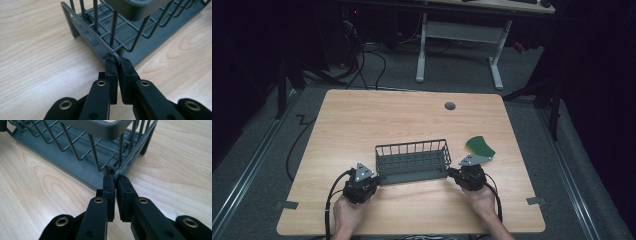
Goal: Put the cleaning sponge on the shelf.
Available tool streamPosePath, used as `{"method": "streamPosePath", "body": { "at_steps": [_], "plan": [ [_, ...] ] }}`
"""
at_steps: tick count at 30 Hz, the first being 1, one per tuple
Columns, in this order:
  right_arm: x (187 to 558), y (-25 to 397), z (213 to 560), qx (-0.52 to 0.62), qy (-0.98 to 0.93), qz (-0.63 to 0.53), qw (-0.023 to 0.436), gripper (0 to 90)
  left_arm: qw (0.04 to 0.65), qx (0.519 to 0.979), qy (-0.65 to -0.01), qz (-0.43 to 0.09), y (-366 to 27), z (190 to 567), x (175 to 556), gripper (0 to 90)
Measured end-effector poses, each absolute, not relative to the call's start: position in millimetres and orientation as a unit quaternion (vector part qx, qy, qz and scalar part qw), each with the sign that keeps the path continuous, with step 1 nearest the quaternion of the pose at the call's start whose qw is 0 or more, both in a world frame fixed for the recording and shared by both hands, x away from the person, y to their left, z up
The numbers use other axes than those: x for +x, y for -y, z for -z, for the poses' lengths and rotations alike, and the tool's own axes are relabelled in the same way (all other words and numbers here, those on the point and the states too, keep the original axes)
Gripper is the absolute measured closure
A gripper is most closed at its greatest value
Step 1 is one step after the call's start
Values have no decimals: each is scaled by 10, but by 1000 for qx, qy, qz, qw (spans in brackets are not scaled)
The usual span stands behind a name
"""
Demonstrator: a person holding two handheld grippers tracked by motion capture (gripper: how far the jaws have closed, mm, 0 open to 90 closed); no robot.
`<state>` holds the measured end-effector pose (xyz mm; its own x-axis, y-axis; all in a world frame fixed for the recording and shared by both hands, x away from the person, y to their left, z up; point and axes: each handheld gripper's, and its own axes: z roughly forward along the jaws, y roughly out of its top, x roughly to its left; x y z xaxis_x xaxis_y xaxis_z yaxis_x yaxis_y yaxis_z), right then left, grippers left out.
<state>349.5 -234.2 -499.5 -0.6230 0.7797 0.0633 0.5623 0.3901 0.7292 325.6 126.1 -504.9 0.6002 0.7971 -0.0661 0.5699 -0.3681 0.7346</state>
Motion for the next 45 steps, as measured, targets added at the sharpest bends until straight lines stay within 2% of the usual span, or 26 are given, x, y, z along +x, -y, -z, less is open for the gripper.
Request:
{"method": "streamPosePath", "body": {
  "at_steps": [12,16,19,22,24,30,45],
  "plan": [
    [3395,2433,5043,415,-812,-386,143,835,382,813,-416,-140,-1229,5061,3165,843],
    [3400,2435,5076,420,-810,-383,143,697,386,810,-419,-137,-1252,5081,3161,686],
    [3382,2470,5095,428,-805,-384,149,569,387,805,-427,-139,-1299,5106,3156,536],
    [3366,2522,5107,434,-800,-387,148,484,393,799,-433,-137,-1368,5135,3156,425],
    [3349,2550,5116,438,-798,-386,150,450,396,797,-436,-133,-1417,5151,3157,389],
    [3290,2673,5114,447,-787,-394,163,412,390,793,-448,-139,-1552,5201,3177,363],
    [3313,3046,5063,492,-742,-390,235,392,332,771,-500,-212,-1796,5312,3522,360]
  ]
}}
